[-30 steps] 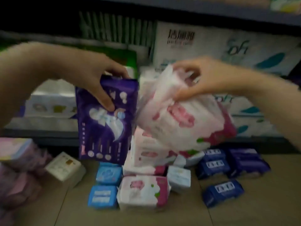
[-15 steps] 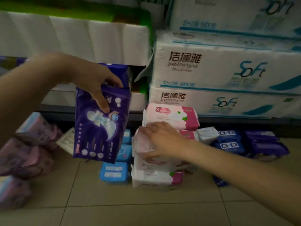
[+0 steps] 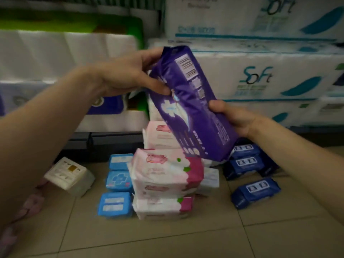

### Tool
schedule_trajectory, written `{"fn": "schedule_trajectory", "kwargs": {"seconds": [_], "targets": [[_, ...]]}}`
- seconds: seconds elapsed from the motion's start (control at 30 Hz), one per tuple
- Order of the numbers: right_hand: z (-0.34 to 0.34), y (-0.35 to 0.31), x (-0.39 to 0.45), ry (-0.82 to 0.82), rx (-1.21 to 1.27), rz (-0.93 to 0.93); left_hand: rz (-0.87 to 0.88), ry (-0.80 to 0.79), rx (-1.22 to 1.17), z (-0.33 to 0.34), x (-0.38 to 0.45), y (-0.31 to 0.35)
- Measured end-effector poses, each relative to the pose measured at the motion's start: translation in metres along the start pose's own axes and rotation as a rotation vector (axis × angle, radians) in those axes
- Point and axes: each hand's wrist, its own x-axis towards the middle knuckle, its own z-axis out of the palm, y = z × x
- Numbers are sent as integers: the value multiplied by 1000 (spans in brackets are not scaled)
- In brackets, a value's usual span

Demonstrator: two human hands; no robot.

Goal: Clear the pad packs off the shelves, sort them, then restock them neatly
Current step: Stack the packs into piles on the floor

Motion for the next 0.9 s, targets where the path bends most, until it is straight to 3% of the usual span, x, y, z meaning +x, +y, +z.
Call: {"fn": "schedule_trajectory", "kwargs": {"seconds": [0.07,0.17,0.2,0.27,0.33,0.4,0.47,0.67,0.77,0.9], "targets": [[-14,-5,-16,207,-225,-36,-42,105,-66,22,17,-9],[-47,-10,-42,730,-932,-163,-219,-1,-488,52,36,-20],[-57,-10,-53,818,-1183,-218,-277,-33,-581,65,44,-22],[-70,-2,-71,814,-1534,-308,-335,-54,-545,100,59,-25],[-79,7,-82,717,-1706,-325,-346,-9,-434,136,75,-25],[-84,13,-87,606,-1624,-244,-350,63,-316,157,86,-31],[-96,12,-90,561,-1311,-129,-336,76,-164,163,92,-35],[-136,25,-93,383,-643,94,-233,-84,118,176,100,-30],[-153,33,-100,361,-731,120,-190,-141,216,194,117,-31],[-196,38,-125,490,-1200,128,-155,-132,401,230,152,-46]]}}
